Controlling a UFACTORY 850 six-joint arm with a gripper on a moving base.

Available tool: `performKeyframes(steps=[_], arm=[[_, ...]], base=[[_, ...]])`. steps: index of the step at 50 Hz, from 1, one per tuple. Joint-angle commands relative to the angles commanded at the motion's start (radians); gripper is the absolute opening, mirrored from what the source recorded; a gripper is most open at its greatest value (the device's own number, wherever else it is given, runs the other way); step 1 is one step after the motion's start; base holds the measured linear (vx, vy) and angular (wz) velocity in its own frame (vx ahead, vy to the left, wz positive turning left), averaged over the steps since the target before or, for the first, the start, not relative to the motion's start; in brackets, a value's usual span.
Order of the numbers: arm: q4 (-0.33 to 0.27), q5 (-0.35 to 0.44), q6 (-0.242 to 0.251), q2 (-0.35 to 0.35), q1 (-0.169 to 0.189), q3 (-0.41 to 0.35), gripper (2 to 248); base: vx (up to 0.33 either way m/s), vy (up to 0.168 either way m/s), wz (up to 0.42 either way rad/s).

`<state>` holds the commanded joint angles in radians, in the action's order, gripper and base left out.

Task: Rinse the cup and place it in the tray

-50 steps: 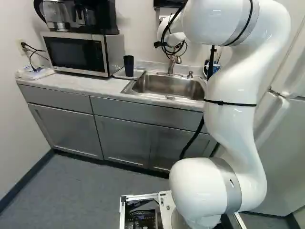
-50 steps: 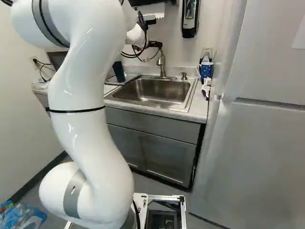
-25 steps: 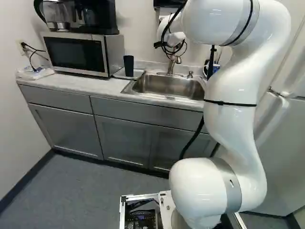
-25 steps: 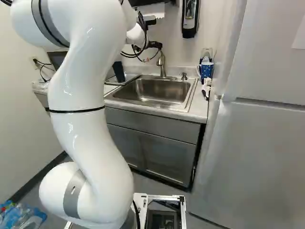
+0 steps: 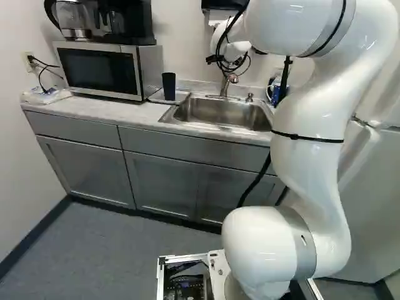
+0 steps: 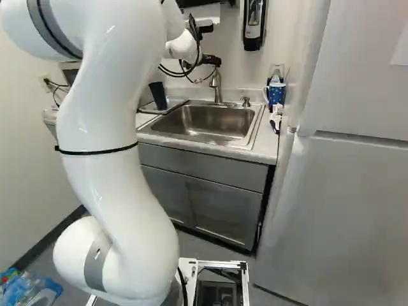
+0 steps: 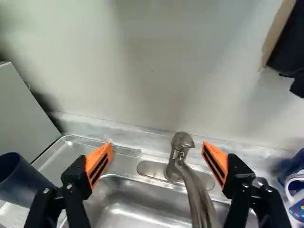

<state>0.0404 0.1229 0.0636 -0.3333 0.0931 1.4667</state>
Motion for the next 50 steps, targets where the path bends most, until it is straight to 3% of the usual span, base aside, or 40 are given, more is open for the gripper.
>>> performKeyframes(steps=[31,50], arm=[[0.0,-0.004,0.0,0.134,0.051,-0.152,247],[0.0,-0.078,0.0,0.227,0.075,-0.252,247]], base=[[0.0,0.0,0.0],[0.0,0.0,0.0]])
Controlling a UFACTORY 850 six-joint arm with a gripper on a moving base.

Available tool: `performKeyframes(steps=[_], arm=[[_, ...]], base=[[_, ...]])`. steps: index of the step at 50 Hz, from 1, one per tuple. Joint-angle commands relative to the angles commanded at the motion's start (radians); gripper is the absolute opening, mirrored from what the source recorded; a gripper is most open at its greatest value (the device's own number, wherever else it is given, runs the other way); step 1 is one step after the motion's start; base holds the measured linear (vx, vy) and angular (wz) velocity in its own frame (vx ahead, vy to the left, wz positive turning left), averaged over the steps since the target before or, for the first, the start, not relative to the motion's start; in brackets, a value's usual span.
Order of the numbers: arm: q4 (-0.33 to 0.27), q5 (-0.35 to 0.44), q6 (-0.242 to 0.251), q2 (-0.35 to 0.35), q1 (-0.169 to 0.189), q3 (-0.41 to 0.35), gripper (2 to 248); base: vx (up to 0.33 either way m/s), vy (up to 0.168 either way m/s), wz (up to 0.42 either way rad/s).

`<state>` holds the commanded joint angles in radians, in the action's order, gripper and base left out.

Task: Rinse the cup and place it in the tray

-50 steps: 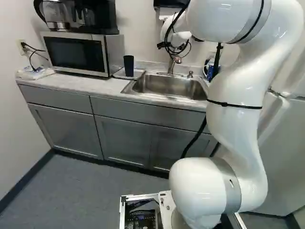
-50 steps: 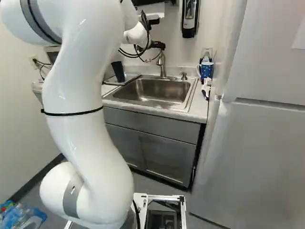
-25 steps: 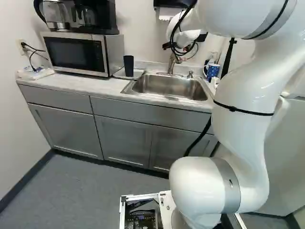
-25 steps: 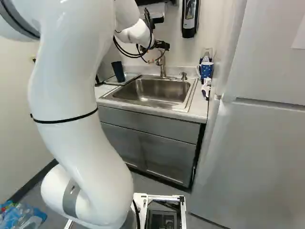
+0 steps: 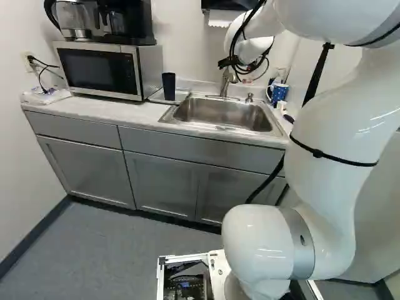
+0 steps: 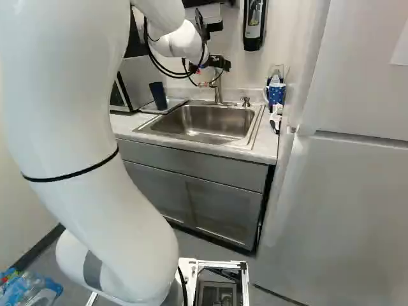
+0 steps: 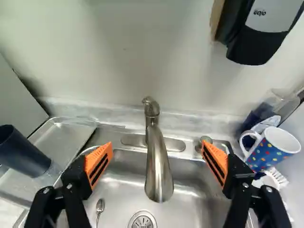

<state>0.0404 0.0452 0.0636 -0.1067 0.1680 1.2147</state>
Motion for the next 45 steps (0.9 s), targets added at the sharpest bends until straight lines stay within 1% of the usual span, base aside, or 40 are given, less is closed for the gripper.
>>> performKeyframes(steps=[23,45], arm=[[0.0,-0.158,0.0,0.12,0.014,-0.123,247],[0.0,-0.331,0.0,0.204,0.023,-0.205,247]], base=[[0.0,0.0,0.0],[0.0,0.0,0.0]])
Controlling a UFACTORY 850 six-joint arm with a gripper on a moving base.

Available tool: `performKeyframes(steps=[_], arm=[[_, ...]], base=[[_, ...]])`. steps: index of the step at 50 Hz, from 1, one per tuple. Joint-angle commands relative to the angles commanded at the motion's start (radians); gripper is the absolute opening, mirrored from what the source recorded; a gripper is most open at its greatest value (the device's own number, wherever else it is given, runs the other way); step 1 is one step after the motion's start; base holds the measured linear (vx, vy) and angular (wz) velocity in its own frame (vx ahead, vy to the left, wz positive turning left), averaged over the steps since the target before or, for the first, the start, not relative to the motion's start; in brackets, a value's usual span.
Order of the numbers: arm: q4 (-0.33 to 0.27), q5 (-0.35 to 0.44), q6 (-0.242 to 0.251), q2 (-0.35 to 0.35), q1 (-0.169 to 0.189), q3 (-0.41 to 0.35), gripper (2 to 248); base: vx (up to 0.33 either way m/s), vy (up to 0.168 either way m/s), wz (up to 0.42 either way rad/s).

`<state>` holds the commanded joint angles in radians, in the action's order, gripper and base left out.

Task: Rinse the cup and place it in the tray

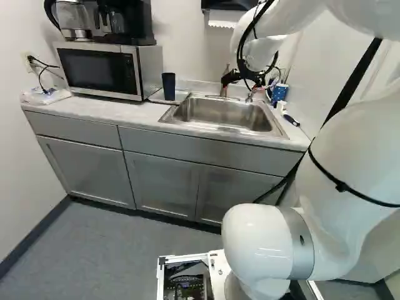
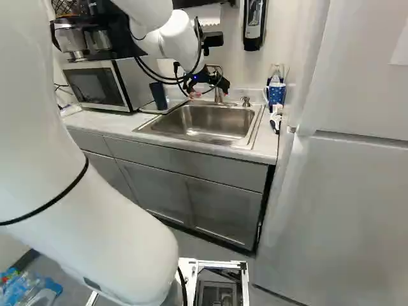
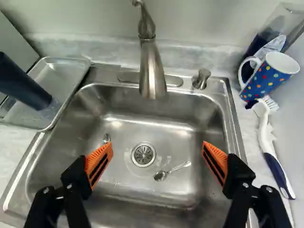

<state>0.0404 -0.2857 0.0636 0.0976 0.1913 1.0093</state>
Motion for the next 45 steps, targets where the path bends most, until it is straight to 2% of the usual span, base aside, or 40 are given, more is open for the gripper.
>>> performKeyframes(steps=[28,45], arm=[[0.0,-0.224,0.0,0.019,0.002,-0.018,247],[0.0,-0.227,0.0,0.019,0.002,-0.018,247]], base=[[0.0,0.0,0.0],[0.0,0.0,0.0]])
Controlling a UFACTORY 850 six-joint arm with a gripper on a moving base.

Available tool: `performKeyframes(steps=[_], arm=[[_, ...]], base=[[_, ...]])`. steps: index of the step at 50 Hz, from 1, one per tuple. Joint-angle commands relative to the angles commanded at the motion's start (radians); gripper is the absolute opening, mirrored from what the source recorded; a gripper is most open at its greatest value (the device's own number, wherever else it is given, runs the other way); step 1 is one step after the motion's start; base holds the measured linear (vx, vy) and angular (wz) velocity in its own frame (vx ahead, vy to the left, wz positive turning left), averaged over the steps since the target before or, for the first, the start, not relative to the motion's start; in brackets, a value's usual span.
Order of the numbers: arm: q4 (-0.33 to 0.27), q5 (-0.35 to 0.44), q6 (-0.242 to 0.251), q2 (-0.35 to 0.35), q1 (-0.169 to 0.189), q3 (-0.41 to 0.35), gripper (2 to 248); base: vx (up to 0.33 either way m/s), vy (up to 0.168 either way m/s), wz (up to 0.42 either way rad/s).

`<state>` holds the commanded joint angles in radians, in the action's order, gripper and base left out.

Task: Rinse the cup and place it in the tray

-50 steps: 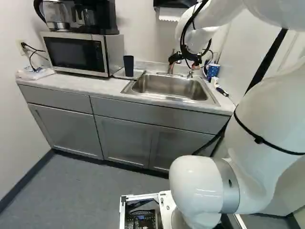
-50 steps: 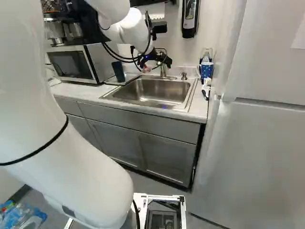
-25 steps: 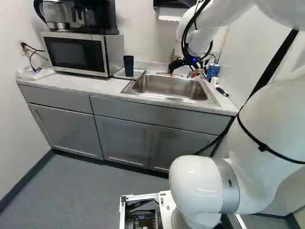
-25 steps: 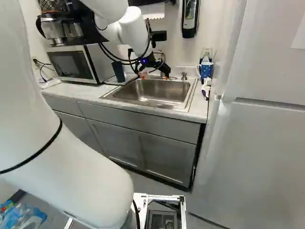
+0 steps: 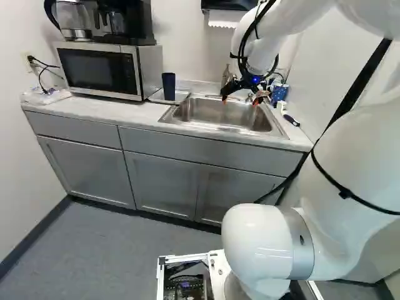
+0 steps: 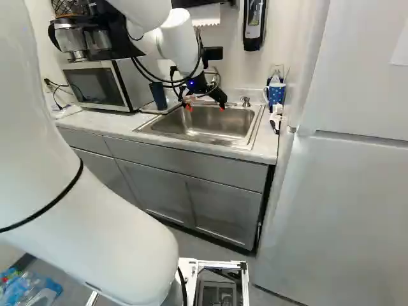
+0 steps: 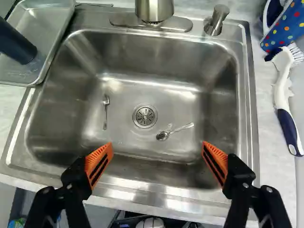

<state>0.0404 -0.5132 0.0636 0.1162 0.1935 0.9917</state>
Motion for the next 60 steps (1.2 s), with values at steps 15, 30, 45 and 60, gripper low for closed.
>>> performKeyframes(steps=[15,30,45,60], arm=[[0.0,0.0,0.0,0.0,0.0,0.0,247],[0.0,0.0,0.0,0.0,0.0,0.0,247],[0.0,0.0,0.0,0.0,0.0,0.0,247],[0.0,0.0,0.0,0.0,0.0,0.0,247]], base=[[0.0,0.0,0.0],[0.0,0.0,0.0],[-0.013,0.011,0.089],[-0.006,0.015,0.075]])
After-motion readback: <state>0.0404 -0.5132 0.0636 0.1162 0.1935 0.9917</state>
